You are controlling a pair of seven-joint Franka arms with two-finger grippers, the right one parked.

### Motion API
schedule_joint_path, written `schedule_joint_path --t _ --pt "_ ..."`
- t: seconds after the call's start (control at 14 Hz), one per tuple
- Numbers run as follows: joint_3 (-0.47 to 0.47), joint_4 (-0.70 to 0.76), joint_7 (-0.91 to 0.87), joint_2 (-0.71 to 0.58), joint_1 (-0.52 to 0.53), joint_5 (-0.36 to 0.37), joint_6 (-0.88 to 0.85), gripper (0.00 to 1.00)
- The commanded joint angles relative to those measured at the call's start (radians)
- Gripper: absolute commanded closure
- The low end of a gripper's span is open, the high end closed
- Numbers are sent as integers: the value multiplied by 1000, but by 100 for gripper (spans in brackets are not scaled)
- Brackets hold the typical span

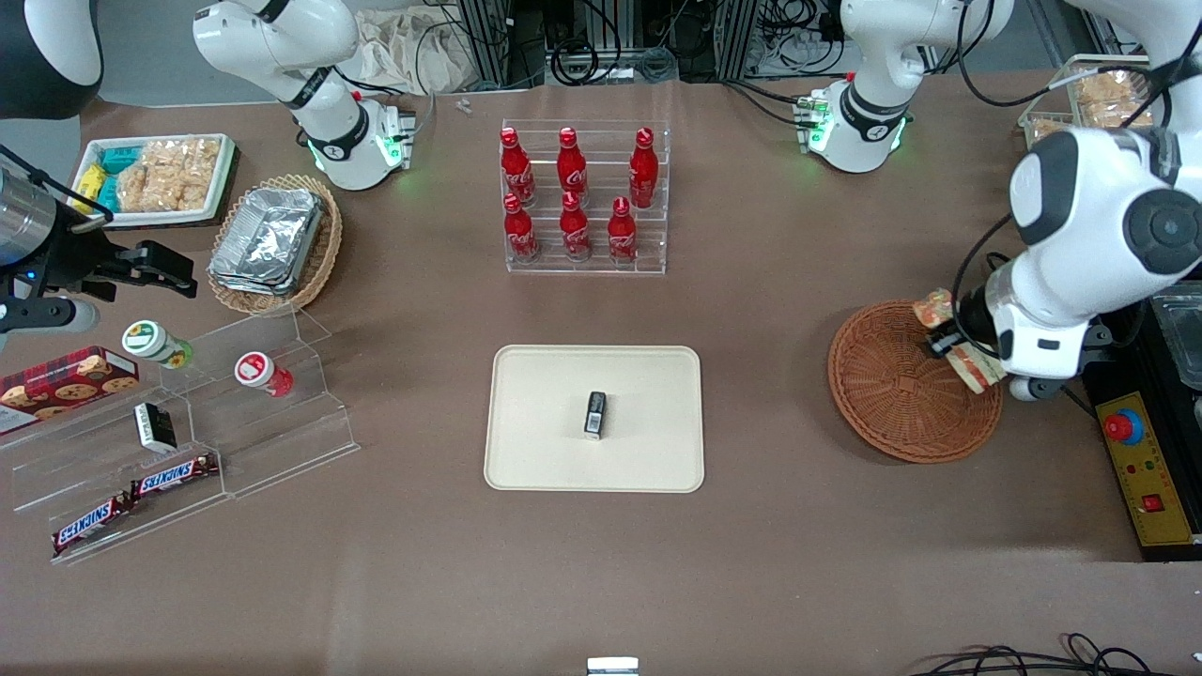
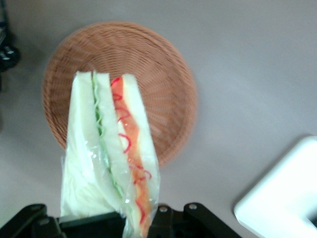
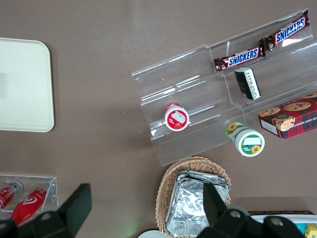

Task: Place sandwich from basket to tray
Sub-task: 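Carry the held sandwich with the left gripper over to the white tray, then lower the sandwich onto the tray beside the black box and open the left gripper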

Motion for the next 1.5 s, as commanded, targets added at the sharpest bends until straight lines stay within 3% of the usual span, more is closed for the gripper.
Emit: schedule_joint_path --t 0.0,0.29,0.43,0.86,1.07,1.43 --pt "-133 123 15 75 -1 -31 -28 100" --pt "-333 235 14 251 -26 -4 124 100" --pt "-335 231 5 335 -110 59 279 100" --pt "-337 221 49 567 -144 139 599 100" --pt "-337 211 146 601 -143 125 611 100" --pt "-340 183 152 627 -139 90 622 99"
